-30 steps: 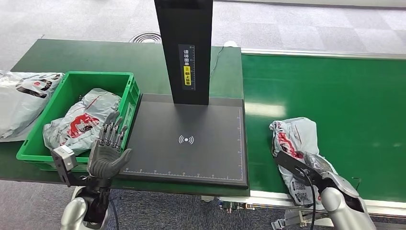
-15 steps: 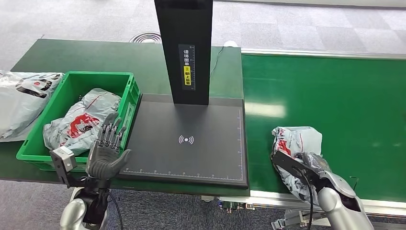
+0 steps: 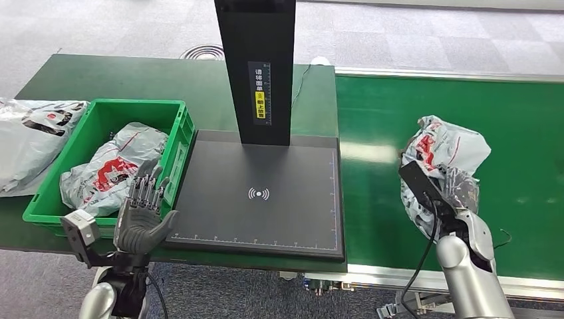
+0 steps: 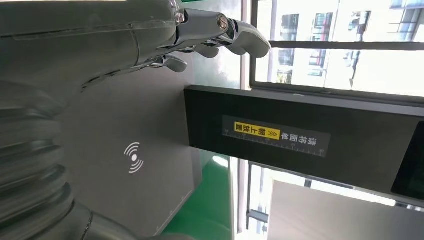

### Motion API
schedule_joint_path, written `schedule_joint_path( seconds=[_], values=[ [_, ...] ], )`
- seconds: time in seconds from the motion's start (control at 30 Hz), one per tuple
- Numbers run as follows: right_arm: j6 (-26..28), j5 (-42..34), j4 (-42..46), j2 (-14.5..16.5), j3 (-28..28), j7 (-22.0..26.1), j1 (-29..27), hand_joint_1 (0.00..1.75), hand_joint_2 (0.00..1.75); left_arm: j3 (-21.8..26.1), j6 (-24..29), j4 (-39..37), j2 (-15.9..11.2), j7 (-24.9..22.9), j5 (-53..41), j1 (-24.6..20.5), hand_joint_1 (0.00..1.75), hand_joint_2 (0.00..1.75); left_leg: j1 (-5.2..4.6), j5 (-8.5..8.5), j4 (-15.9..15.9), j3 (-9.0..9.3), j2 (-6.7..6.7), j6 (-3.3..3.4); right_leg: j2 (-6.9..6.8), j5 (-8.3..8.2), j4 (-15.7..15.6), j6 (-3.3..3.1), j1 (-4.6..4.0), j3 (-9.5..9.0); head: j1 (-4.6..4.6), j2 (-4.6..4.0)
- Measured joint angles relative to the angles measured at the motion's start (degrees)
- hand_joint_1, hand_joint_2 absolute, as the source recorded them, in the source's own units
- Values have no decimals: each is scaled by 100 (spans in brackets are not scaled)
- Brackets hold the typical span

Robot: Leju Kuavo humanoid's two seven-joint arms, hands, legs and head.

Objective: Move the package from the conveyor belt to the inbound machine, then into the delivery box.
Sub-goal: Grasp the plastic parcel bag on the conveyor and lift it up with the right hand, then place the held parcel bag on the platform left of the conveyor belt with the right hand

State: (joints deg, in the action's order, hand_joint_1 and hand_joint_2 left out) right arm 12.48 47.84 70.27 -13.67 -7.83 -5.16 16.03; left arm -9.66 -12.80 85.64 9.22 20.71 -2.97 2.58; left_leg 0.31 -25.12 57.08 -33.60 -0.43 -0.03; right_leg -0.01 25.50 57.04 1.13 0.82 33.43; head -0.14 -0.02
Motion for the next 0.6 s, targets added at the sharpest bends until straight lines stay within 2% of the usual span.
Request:
schedule_joint_path(
  seconds=[0.17,0.23,0.3,0.43,0.6],
  values=[
    [1284,260,357,113,227,762,62,175,175,-1,84,-6,37,120,7,-29,0,175,0,0,0,1,2,0,2,0,0,0,0,0,1,0],
    [1609,335,475,154,247,1162,145,175,175,-20,102,-28,44,176,21,-75,0,175,0,0,0,1,2,0,3,-1,0,0,0,0,0,0],
    [1476,229,546,182,193,1602,305,175,175,-47,87,-79,46,245,50,-147,0,175,0,1,0,2,4,-1,4,-3,0,-2,-1,-1,1,0],
    [425,142,541,194,-327,2289,813,175,175,-97,-63,-311,38,407,127,-389,0,175,0,8,0,4,10,-3,12,-12,2,-5,-3,1,1,0],
    [273,310,417,175,-1222,2458,1413,175,175,-147,-146,-586,32,504,157,-576,0,175,3,16,1,3,1,-4,0,-13,2,-3,-6,1,0,0]
  ],
)
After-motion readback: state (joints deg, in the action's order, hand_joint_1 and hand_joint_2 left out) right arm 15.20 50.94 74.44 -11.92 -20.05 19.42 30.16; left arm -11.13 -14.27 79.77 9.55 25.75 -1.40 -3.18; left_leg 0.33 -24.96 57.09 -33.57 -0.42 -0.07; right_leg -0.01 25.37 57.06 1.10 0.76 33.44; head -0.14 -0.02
